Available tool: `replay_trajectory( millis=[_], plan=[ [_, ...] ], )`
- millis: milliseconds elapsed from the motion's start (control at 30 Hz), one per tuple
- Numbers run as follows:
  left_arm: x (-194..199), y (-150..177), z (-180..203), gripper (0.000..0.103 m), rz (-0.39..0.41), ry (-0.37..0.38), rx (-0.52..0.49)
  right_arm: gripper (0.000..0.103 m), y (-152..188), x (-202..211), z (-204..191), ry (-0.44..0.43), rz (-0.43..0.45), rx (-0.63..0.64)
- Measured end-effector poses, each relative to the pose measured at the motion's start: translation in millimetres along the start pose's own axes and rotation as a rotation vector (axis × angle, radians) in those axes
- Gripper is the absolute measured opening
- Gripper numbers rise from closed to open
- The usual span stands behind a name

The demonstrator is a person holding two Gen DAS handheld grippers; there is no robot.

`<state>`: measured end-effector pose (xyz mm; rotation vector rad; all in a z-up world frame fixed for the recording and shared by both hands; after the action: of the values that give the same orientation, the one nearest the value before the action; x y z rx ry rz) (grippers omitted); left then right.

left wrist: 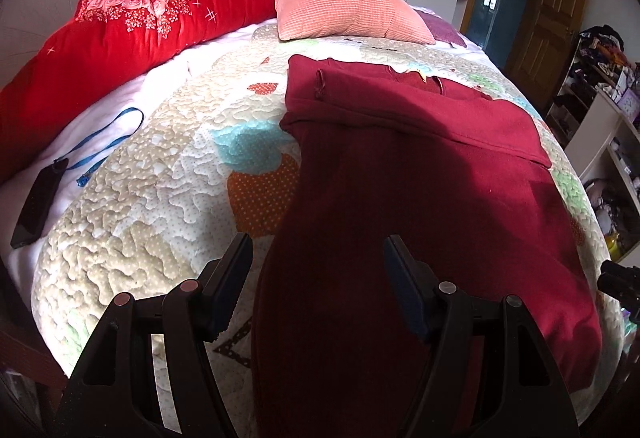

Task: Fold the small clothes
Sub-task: 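Lift both grippers off the sweatshirt and move them to its hem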

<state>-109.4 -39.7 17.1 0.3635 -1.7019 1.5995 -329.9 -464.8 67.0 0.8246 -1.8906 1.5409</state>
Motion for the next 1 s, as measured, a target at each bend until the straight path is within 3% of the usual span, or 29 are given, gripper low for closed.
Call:
replay_trajectory(
  millis=[200, 367, 600, 1000],
  plan=[
    [12, 28, -20, 0.068, -0.048, -0.003, 0.016, 0.051, 9, -4, -2, 0.045, -0.012, 0.026],
    [17, 38, -31, 0.068, -0.073, 0.023, 0.085, 0.051, 8, -4, -1, 0.054, -0.008, 0.016],
    [18, 47, -29, 0.068, -0.098, 0.034, 0.081, 0.051, 10, -2, -3, 0.064, -0.015, 0.023],
    [24, 72, -31, 0.068, -0.194, 0.083, 0.064, 0.059, 37, 16, 1, -0.008, -0.076, 0.008]
  ],
)
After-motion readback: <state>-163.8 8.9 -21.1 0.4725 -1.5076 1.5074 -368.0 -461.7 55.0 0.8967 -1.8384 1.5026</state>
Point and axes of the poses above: each gripper's, at about its wrist camera, not at the fingertips, and x roughly against the way its jaws point, z to its right, y to its underside, the point moved 7 cm from there along -x, roughly the way its jaws point, and after that the axes turned 6 degrees about z, right-handed, at the moved point
